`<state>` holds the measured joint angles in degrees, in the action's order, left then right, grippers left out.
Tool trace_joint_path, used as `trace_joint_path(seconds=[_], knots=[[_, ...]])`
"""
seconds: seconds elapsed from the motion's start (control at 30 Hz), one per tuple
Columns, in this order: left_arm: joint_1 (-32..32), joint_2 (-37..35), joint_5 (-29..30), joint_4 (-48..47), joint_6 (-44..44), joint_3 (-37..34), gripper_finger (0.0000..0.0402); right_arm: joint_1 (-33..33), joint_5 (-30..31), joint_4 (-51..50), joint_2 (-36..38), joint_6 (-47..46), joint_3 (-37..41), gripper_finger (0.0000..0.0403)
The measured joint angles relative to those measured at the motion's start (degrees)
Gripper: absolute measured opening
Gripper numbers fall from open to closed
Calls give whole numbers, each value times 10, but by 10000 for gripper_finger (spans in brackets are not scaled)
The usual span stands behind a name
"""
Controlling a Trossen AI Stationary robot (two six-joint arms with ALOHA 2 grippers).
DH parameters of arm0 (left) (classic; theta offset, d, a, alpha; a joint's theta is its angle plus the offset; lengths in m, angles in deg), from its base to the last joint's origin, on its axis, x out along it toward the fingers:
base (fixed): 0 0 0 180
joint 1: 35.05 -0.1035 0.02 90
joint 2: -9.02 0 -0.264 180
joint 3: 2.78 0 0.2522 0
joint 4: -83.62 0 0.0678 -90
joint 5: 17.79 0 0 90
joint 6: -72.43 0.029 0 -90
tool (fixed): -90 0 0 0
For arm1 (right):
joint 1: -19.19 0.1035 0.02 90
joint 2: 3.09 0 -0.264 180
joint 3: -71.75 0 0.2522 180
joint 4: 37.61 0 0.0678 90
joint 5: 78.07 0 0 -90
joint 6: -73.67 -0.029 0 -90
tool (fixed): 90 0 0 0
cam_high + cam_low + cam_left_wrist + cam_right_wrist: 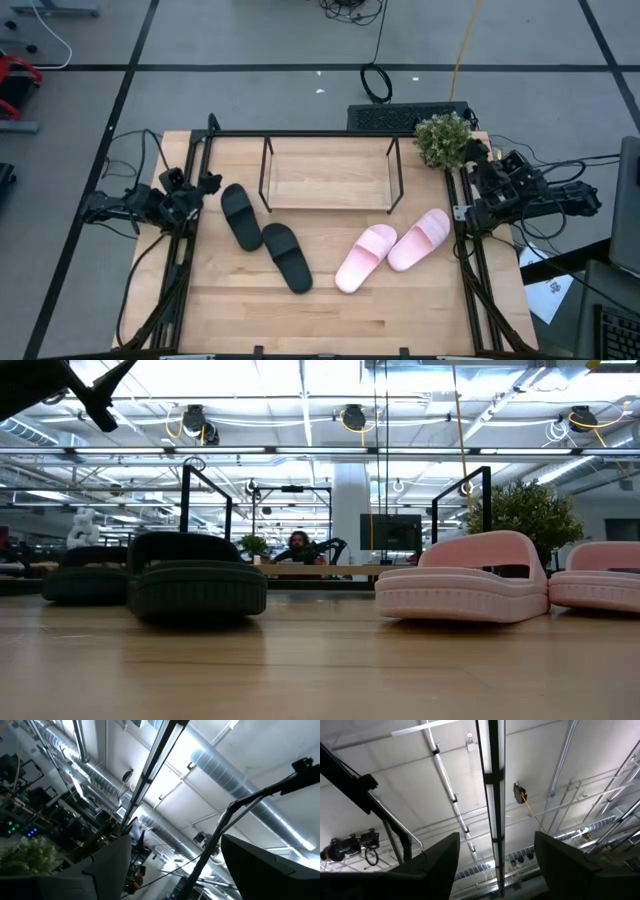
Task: Pick and place slides into the shelf
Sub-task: Put the top black slipper on the shelf
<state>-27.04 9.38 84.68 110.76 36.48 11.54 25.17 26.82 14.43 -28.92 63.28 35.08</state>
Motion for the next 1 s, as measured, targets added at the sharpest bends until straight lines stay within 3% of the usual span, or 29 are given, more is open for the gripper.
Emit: trace_joint_path(seconds=[0.2,0.5,0.6,0.7,0.77,0.83,1.0], knots=[[0,0,0,-2,-53,0,308,0,1,0,-7,17,0,247],[0,0,39,4,-58,0,308,0,1,6,-23,7,0,247],[0,0,44,73,-28,8,308,0,2,50,-34,11,0,247],[0,0,13,100,47,69,308,0,0,109,-53,33,-22,247],[0,6,-13,43,94,143,308,0,-11,111,-64,58,-61,247],[0,27,-19,-75,134,237,308,0,-50,69,-76,81,-119,247],[0,174,42,-471,175,536,308,0,-121,-233,-128,114,-331,247]])
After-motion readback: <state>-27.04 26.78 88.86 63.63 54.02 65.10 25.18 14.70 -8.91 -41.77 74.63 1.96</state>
